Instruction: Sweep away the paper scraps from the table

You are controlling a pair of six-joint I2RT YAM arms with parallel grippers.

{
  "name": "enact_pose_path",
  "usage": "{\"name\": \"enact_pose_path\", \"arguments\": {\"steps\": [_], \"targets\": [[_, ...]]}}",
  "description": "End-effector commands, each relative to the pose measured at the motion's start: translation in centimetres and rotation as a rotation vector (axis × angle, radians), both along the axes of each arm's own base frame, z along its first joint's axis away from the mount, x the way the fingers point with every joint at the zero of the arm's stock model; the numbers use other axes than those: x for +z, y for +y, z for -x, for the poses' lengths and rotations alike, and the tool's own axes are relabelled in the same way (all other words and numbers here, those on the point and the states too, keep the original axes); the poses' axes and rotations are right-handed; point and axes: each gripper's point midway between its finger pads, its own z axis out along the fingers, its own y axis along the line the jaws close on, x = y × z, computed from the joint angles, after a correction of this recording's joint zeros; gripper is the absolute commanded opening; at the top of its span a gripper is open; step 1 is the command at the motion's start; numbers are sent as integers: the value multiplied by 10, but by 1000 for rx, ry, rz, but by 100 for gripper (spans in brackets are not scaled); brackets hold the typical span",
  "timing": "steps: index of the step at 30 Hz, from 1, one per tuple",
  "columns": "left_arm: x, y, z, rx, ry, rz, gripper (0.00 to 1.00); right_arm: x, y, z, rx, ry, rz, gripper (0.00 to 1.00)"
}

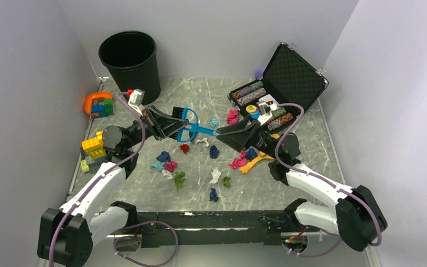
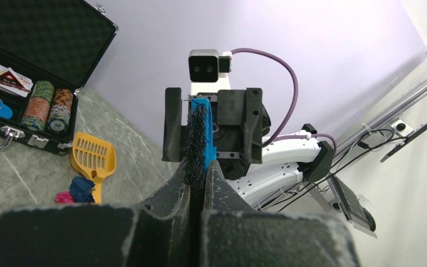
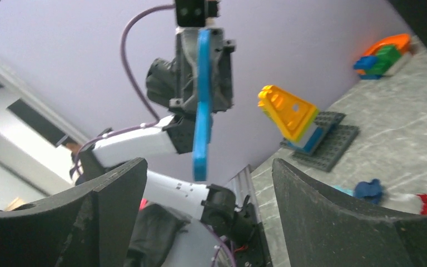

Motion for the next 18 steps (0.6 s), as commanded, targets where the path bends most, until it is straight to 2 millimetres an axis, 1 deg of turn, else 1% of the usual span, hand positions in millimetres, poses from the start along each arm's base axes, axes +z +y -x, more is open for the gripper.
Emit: {"name": "enact_pose_path", "arguments": {"steps": [1,4,6,9,16,18], "targets": [[5,0,1,29,-22,8,0,43,10,35,112,-191,-86,84],[5,-3,3,35,-20,17,0,41,25,33,101,-190,-37,78],[5,-5,4,32,-21,19,0,42,31,33,98,-200,-28,73],[2,-7,4,21,-11,14,0,44,34,31,92,-201,-30,63],[0,-9,6,7,-11,23,0,41,35,21,53,-179,-19,51],[-2,-9,6,10,-13,26,0,42,33,19,32,-174,-25,45]]}}
